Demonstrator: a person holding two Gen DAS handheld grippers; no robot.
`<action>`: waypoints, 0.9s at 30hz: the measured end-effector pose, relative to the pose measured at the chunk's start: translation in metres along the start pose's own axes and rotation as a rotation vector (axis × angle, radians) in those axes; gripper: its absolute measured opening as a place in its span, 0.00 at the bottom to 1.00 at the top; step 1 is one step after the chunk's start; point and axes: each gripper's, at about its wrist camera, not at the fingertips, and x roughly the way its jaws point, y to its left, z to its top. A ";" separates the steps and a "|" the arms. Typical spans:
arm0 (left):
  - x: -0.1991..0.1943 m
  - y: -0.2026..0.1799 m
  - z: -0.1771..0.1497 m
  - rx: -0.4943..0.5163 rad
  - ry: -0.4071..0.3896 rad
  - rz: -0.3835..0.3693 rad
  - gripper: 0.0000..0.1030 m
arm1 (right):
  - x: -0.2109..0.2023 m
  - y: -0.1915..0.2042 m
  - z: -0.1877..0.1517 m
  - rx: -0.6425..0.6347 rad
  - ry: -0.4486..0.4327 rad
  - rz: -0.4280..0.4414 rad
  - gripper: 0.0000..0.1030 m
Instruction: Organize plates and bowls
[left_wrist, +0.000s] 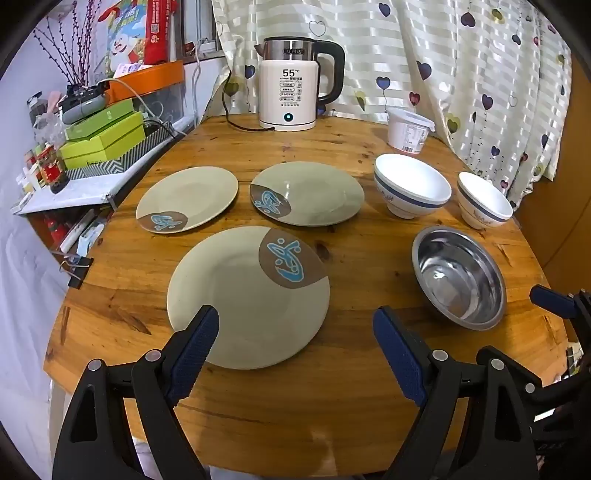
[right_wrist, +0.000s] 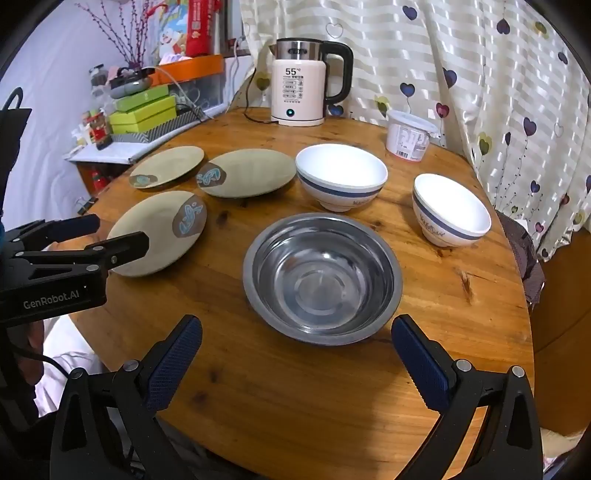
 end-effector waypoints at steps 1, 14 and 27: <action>0.000 0.000 0.000 -0.001 -0.002 0.000 0.84 | 0.000 0.000 0.000 -0.002 0.002 -0.002 1.00; -0.003 -0.001 -0.004 0.027 -0.010 0.007 0.84 | -0.001 0.001 0.000 0.000 -0.003 0.001 1.00; -0.005 0.005 -0.005 0.001 0.002 -0.010 0.84 | -0.002 0.004 -0.001 -0.002 -0.010 0.003 1.00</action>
